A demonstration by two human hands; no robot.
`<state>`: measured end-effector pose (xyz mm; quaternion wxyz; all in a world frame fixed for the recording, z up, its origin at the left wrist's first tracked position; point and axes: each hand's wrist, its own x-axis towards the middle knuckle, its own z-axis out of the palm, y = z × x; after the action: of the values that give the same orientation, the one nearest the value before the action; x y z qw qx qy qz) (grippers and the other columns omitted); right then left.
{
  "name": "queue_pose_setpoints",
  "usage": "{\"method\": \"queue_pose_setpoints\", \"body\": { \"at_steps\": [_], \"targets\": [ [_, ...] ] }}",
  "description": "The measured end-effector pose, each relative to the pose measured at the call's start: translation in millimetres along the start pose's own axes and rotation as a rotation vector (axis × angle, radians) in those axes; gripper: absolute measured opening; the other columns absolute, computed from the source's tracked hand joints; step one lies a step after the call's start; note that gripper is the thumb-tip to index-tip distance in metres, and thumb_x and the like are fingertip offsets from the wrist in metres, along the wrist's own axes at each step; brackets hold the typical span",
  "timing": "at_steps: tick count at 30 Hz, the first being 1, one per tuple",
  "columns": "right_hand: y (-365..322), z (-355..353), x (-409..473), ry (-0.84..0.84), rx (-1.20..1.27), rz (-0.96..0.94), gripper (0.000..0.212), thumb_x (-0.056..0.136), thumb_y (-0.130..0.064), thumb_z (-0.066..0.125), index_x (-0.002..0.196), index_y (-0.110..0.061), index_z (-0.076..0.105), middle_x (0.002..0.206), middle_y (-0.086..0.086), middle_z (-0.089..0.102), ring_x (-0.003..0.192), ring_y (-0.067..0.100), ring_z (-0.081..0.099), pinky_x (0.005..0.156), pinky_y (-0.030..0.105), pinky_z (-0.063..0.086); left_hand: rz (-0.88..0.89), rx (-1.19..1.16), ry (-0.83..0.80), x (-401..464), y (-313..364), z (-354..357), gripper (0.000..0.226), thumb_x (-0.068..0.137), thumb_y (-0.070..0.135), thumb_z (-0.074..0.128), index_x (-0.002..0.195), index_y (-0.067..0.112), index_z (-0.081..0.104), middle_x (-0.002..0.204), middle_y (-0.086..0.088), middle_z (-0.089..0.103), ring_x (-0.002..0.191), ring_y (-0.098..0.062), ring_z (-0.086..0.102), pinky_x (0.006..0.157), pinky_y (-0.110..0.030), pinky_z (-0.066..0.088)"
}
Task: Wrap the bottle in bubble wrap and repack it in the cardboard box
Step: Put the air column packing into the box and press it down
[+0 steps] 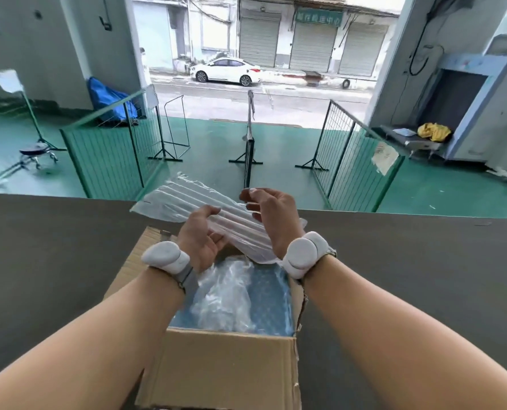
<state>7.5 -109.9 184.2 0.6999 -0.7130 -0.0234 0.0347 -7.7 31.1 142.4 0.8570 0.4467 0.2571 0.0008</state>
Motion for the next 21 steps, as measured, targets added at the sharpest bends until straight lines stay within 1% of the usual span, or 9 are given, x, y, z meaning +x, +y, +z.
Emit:
{"method": "queue_pose_setpoints", "body": {
  "at_steps": [3, 6, 8, 10, 11, 13, 15, 18, 21],
  "targets": [
    [14.5, 17.3, 4.6, -0.016, -0.035, 0.031, 0.021, 0.098, -0.015, 0.061, 0.100, -0.009, 0.081, 0.103, 0.006, 0.081, 0.087, 0.015, 0.067, 0.078, 0.024, 0.051, -0.014, -0.018, 0.048, 1.4, -4.2, -20.3, 0.011, 0.091, 0.017, 0.061, 0.081, 0.012, 0.057, 0.052, -0.001, 0.061, 0.048, -0.014, 0.062, 0.060, -0.026, 0.054],
    [40.2, 33.1, 11.9, -0.028, -0.212, 0.042, 0.023, 0.095, -0.011, 0.060, 0.097, -0.005, 0.082, 0.104, 0.010, 0.081, 0.090, 0.017, 0.068, 0.089, 0.035, 0.056, -0.049, -0.028, 0.093, 7.0, -17.1, -39.3, 0.019, 0.094, 0.017, 0.058, 0.076, 0.012, 0.056, 0.044, 0.001, 0.058, 0.035, -0.010, 0.057, 0.043, -0.020, 0.052],
    [66.6, 36.1, 14.3, -0.057, -0.346, 0.082, 0.026, 0.092, -0.010, 0.059, 0.097, 0.003, 0.081, 0.109, 0.016, 0.080, 0.095, 0.023, 0.072, 0.093, 0.039, 0.057, -0.098, -0.033, 0.119, 6.9, -31.9, -47.5, 0.022, 0.096, 0.018, 0.059, 0.075, 0.012, 0.057, 0.043, 0.001, 0.058, 0.033, -0.010, 0.057, 0.040, -0.018, 0.051],
    [95.6, 36.6, 18.1, -0.077, -0.460, 0.185, 0.027, 0.088, -0.014, 0.060, 0.092, 0.005, 0.079, 0.100, 0.019, 0.080, 0.084, 0.022, 0.069, 0.088, 0.044, 0.059, -0.179, -0.036, 0.132, 11.6, -51.3, -55.2, 0.023, 0.098, 0.020, 0.060, 0.077, 0.009, 0.061, 0.049, -0.003, 0.063, 0.040, -0.014, 0.063, 0.043, -0.022, 0.055],
    [109.9, 33.9, 18.4, -0.080, -0.497, 0.233, 0.026, 0.087, -0.015, 0.060, 0.083, 0.002, 0.079, 0.085, 0.015, 0.080, 0.076, 0.019, 0.063, 0.082, 0.043, 0.059, -0.222, -0.023, 0.131, 12.1, -62.5, -58.3, 0.025, 0.099, 0.022, 0.059, 0.080, 0.007, 0.062, 0.058, -0.007, 0.067, 0.049, -0.017, 0.066, 0.050, -0.027, 0.057],
    [129.1, 26.6, 13.3, -0.085, -0.568, 0.308, 0.033, 0.086, -0.014, 0.057, 0.058, -0.002, 0.069, 0.058, 0.003, 0.061, 0.064, 0.018, 0.050, 0.067, 0.038, 0.048, -0.297, 0.023, 0.102, 12.7, -85.1, -63.9, 0.028, 0.099, 0.031, 0.061, 0.092, 0.004, 0.066, 0.085, -0.013, 0.072, 0.071, -0.022, 0.069, 0.068, -0.032, 0.057],
    [149.2, 19.4, 11.2, -0.088, -0.627, 0.343, 0.031, 0.087, -0.012, 0.055, 0.058, -0.006, 0.064, 0.060, 0.002, 0.054, 0.064, 0.020, 0.047, 0.065, 0.033, 0.041, -0.365, 0.088, 0.090, 14.9, -104.7, -64.6, 0.030, 0.096, 0.035, 0.064, 0.102, 0.005, 0.067, 0.097, -0.014, 0.073, 0.082, -0.025, 0.070, 0.074, -0.037, 0.058],
    [168.4, 6.4, 9.3, -0.090, -0.635, 0.366, 0.025, 0.088, -0.008, 0.055, 0.071, 0.002, 0.071, 0.071, 0.011, 0.065, 0.074, 0.023, 0.053, 0.069, 0.036, 0.046, -0.391, 0.207, 0.093, 12.2, -108.2, -60.0, 0.029, 0.096, 0.034, 0.064, 0.099, 0.006, 0.061, 0.088, -0.015, 0.068, 0.083, -0.027, 0.070, 0.082, -0.041, 0.056],
    [176.9, -1.5, 4.8, -0.073, -0.608, 0.359, 0.030, 0.090, -0.003, 0.053, 0.066, -0.002, 0.071, 0.073, 0.012, 0.069, 0.078, 0.020, 0.055, 0.071, 0.031, 0.046, -0.461, 0.371, 0.084, 10.7, -99.2, -57.4, 0.042, 0.100, 0.047, 0.054, 0.095, 0.006, 0.058, 0.092, -0.018, 0.072, 0.084, -0.028, 0.073, 0.076, -0.040, 0.058]
  ]
}}
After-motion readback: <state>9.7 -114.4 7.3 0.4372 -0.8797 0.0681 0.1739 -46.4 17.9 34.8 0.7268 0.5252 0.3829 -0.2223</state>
